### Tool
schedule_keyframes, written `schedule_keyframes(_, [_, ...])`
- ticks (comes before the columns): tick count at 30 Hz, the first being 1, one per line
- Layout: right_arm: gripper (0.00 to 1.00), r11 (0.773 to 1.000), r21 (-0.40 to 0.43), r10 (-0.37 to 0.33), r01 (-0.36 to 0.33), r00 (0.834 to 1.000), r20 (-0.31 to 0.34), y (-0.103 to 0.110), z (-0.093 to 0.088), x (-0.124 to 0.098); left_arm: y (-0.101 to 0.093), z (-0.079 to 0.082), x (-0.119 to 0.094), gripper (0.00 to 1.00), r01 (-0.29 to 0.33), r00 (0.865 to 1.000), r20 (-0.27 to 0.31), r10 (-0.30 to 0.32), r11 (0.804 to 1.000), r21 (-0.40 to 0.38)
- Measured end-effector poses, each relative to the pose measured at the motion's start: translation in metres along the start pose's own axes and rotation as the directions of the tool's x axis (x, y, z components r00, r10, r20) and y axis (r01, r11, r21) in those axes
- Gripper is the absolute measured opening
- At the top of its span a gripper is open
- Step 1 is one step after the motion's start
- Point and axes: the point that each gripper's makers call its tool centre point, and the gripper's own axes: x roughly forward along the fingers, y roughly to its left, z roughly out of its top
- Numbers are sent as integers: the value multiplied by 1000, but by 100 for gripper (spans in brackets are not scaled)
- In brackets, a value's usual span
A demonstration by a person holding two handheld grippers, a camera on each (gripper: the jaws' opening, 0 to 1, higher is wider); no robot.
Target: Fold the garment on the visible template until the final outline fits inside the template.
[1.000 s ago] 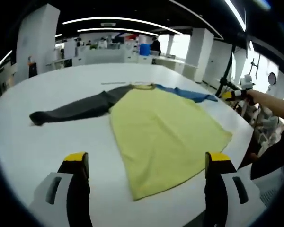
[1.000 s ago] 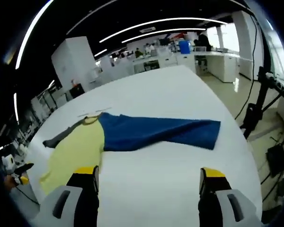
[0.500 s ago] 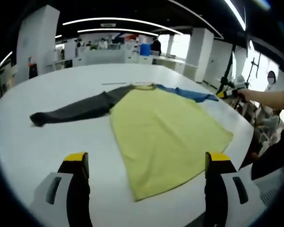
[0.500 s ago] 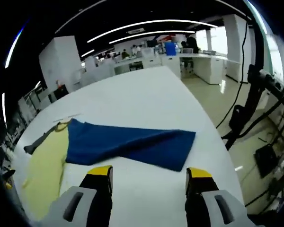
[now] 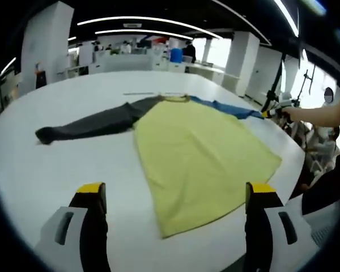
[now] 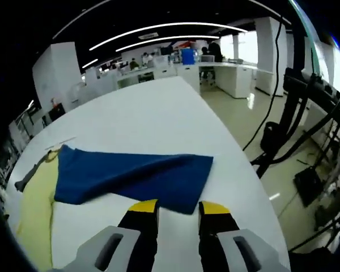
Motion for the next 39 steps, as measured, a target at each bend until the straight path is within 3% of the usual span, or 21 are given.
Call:
schedule_keyframes(5, [11,999,26,-42,42,999,-22,-5,-5,2,1,-2,-3,99,-10,1000,-3,10,1000,-5])
schedule_keyframes(13, [0,999,34,-36,37,999,-22,-8,-3,2,4,-7,-6,98,-30,999,-21,30,1000,-5])
schedule_keyframes(15, [0,1000,12,-22,22,999,-43,-7,-5,1,2,-7,-6,99,-30,999,-20,30,1000,-6])
schedule_keyframes(16, [0,1000,11,-4,5,998,-59,-17,-1,9,2,-7,-6,99,-27,999,-18,27,1000,-9])
schedule_keyframes(22, [0,997,-72,-28,21,995,-91,-38,-2,8,-6,-3,-2,99,-8,1000,0,8,1000,-20])
schedule_keyframes(25, [0,996,-86,-32,25,996,-87,-60,13,15,-8,-4,0,99,0,1000,-7,0,1000,-9])
schedule_keyframes(28, [0,995,-97,-33,24,995,-93,-48,3,10,-9,-5,0,99,5,1000,-16,-5,1000,-2])
schedule_keyframes(33, [0,995,-96,-35,24,992,-120,-61,4,21,-9,-4,0,99,5,1000,-15,-5,1000,2])
schedule_keyframes(34, [0,996,-85,-36,27,993,-113,-43,-5,13,-8,-4,-1,99,5,1000,-13,-5,1000,3])
schedule_keyframes(37, [0,997,-67,-37,31,994,-98,-40,-3,10,-6,-2,-5,99,1,1000,-10,0,1000,7])
schedule_keyframes(39, [0,997,-69,-37,32,997,-70,-50,10,14,-5,-2,-7,99,-2,1000,-7,2,1000,6])
